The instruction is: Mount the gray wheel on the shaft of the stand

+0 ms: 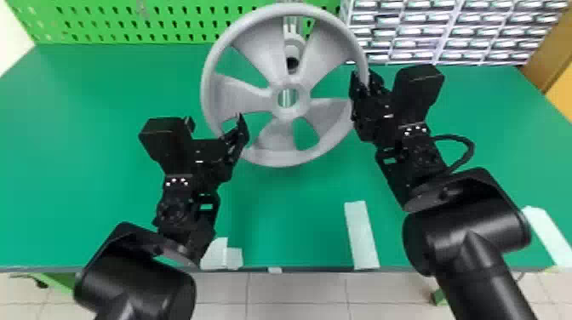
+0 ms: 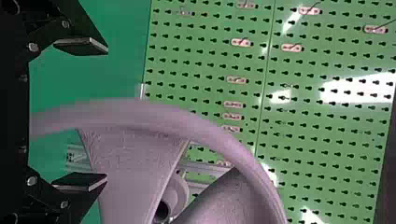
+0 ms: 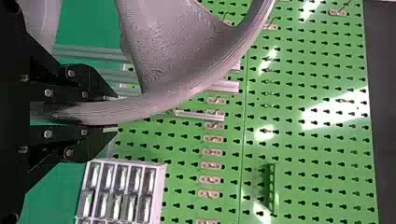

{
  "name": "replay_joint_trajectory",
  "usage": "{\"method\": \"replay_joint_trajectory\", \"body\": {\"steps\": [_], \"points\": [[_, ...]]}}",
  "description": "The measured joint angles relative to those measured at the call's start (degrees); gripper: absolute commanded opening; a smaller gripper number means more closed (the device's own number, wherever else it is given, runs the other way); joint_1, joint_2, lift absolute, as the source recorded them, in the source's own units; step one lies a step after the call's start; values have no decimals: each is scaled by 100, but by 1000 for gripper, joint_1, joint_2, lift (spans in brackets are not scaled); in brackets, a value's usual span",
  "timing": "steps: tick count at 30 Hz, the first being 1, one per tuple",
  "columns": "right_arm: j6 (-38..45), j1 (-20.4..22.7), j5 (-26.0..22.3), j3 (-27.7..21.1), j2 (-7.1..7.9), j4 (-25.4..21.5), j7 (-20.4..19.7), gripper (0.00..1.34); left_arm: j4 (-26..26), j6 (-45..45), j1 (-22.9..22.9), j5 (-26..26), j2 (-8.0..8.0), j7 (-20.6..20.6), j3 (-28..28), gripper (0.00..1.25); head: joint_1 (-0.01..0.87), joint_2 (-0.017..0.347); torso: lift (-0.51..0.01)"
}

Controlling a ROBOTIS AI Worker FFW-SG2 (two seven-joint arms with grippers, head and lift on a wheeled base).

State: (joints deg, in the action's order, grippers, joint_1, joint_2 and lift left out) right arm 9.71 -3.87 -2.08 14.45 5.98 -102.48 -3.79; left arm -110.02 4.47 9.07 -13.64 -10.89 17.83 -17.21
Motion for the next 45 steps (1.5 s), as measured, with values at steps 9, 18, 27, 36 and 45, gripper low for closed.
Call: {"method": "replay_joint_trajectory", "body": {"steps": [9, 18, 27, 36, 45], "points": [[-63, -26, -3, 61, -17, 11, -22, 153, 508, -325, -323, -104, -46, -111, -211, 856, 865, 52, -101], [-194, -36, -27, 65, -41, 45, -90, 153, 776, -480, -413, -85, -53, -114, -203, 853, 865, 52, -101], [-326, -44, -96, 37, -53, 52, -119, 153, 914, -560, -405, -62, -53, -107, -119, 798, 865, 52, -101], [-479, -31, -96, 58, -53, 139, -181, 153, 1162, -756, -507, -148, -51, -213, -115, 684, 865, 52, -101], [-797, -34, -136, 139, -53, 413, -202, 153, 1649, -1208, -729, -293, -52, -433, -143, 611, 865, 52, -101]]}}
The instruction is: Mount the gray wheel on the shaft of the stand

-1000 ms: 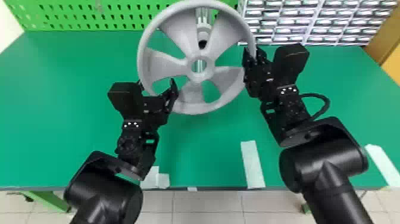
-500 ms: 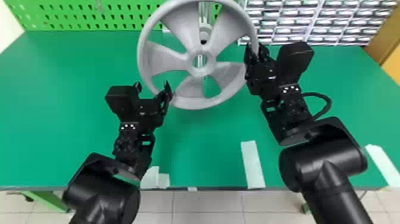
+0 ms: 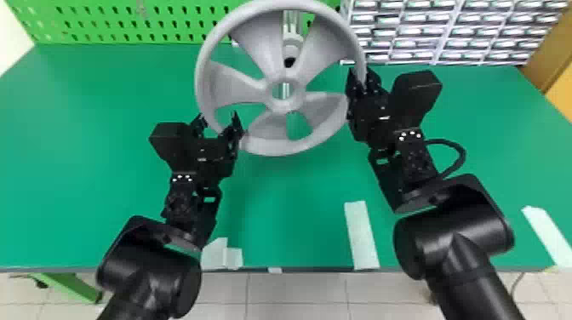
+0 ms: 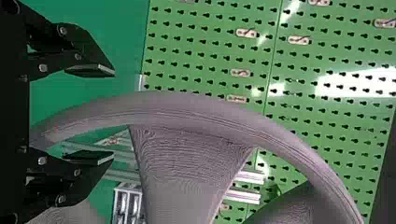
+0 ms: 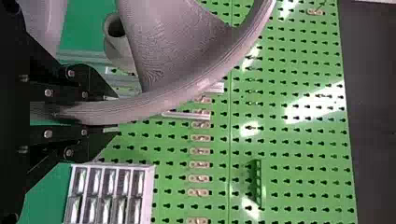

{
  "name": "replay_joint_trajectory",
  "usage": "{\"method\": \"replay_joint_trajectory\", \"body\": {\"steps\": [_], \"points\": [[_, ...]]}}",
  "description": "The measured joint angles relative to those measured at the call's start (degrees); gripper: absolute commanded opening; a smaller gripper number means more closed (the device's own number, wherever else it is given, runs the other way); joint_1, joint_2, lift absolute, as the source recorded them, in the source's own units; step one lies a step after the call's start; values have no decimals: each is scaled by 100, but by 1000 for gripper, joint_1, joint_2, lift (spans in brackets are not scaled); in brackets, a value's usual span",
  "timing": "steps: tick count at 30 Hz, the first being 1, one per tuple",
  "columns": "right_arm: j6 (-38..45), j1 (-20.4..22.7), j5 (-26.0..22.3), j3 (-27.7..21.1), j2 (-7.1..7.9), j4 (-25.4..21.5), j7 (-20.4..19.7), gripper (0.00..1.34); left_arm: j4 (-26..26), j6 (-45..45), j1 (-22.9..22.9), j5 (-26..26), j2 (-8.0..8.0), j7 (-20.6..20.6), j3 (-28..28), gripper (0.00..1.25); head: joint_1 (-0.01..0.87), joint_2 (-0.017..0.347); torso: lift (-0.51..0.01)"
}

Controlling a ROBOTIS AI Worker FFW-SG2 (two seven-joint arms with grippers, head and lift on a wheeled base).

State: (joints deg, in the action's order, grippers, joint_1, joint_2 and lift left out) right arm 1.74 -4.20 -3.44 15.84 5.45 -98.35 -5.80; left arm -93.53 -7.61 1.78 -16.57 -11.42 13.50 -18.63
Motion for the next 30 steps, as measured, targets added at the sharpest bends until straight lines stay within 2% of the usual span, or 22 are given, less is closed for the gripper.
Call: {"method": "replay_joint_trajectory", "body": {"steps": [15, 20, 30], "points": [[-837, 33, -229, 23, -33, 536, -22, 153, 441, -429, -273, -168, 8, -53, 2, 545, 865, 52, -101], [-952, 36, -257, 20, -45, 606, -67, 153, 552, -520, -364, -230, 12, -50, -37, 448, 865, 52, -101], [-1028, 16, -240, 37, -60, 673, -195, 153, 635, -533, -495, -253, 25, -48, -82, 437, 865, 52, -101]]}}
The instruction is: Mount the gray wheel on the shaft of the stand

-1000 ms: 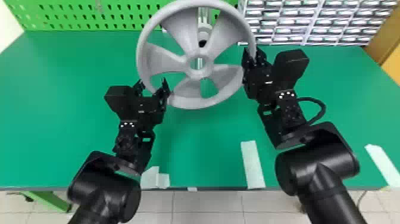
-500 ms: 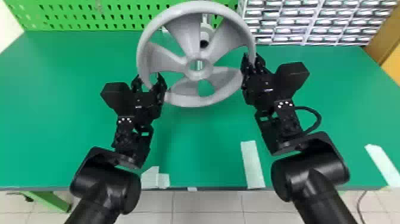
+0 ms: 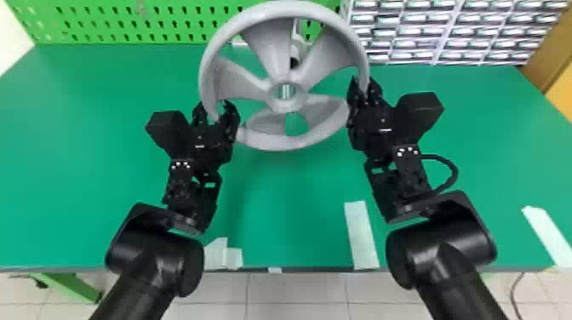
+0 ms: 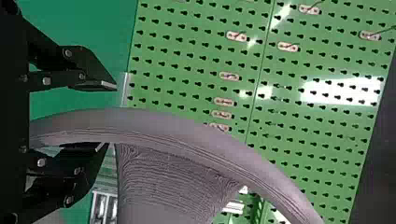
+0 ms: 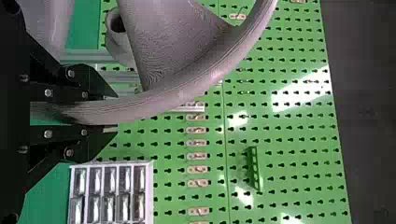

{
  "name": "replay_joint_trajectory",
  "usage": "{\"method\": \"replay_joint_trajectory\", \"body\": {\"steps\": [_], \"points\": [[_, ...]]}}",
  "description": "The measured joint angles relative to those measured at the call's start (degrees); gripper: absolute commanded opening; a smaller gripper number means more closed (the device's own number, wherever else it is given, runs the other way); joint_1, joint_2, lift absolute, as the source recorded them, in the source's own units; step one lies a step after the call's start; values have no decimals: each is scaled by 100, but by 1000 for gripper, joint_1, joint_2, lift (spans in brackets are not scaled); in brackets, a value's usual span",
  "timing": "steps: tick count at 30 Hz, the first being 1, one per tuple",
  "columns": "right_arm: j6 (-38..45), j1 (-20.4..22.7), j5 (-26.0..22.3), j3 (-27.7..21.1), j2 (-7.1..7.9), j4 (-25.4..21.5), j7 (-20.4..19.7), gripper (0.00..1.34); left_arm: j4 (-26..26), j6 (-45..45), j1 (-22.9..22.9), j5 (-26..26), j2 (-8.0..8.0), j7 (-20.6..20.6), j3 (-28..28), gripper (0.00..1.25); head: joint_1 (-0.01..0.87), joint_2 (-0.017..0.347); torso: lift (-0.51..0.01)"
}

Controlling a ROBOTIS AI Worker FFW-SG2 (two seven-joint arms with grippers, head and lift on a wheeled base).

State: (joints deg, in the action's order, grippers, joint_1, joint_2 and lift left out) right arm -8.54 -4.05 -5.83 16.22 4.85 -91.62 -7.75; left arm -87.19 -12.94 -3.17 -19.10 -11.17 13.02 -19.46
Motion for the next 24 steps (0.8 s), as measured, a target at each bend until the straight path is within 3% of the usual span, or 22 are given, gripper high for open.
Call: {"method": "replay_joint_trajectory", "body": {"steps": [24], "points": [[-39, -262, 74, -20, -62, 306, -171, 153, 687, -291, -631, 197, 220, -8, -55, 428, 865, 52, -101]]}}
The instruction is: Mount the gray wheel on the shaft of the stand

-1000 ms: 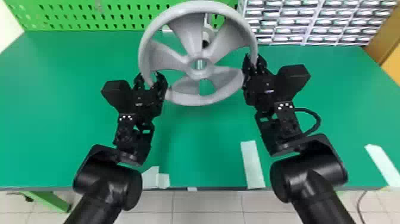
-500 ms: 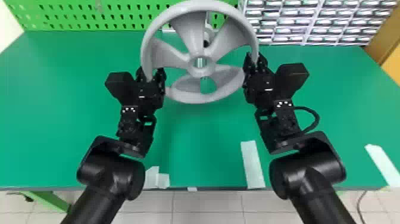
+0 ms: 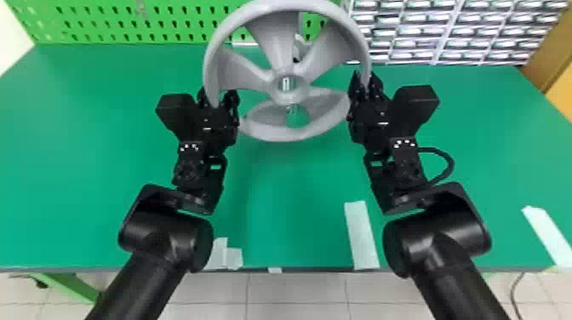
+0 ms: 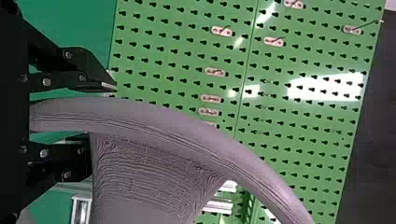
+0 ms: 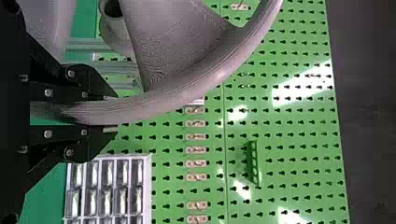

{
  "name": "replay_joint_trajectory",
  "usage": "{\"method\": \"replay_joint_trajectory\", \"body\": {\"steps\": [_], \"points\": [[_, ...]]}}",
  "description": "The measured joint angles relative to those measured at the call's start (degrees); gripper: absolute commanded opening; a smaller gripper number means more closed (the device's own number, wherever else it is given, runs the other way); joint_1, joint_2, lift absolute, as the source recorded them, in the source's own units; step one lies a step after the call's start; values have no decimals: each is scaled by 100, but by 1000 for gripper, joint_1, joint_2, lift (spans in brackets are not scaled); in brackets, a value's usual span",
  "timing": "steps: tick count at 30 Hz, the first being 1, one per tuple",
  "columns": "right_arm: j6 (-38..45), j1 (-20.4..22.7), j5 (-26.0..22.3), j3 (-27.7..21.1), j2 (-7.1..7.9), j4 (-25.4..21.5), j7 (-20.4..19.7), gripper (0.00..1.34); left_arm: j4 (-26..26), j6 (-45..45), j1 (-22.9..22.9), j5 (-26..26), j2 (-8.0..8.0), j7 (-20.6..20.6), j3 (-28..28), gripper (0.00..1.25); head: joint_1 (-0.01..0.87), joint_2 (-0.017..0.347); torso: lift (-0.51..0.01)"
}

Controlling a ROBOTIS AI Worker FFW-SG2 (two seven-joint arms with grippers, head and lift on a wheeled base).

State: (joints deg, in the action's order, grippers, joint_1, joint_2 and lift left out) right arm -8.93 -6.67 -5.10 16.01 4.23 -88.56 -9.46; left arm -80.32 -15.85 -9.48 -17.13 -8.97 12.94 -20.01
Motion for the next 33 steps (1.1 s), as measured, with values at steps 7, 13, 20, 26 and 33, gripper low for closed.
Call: {"method": "replay_joint_trajectory", "body": {"steps": [7, 13, 20, 26, 33], "points": [[-4, -63, 7, -18, -1, 41, -84, 153, 205, -71, -200, 2, 56, -126, -8, 428, 865, 52, -101], [-16, -123, 12, -28, -2, 95, -94, 153, 388, -145, -362, 25, 102, -165, -18, 430, 865, 52, -101], [-67, -210, 17, -30, -2, 212, -102, 153, 511, -172, -479, 96, 130, -230, 24, 430, 865, 52, -101], [-112, -283, 18, -24, -4, 317, -109, 153, 611, -189, -569, 134, 133, -256, 52, 430, 865, 52, -101], [-156, -352, 18, -20, -10, 419, -117, 153, 713, -205, -636, 172, 139, -264, 79, 430, 865, 52, -101]]}}
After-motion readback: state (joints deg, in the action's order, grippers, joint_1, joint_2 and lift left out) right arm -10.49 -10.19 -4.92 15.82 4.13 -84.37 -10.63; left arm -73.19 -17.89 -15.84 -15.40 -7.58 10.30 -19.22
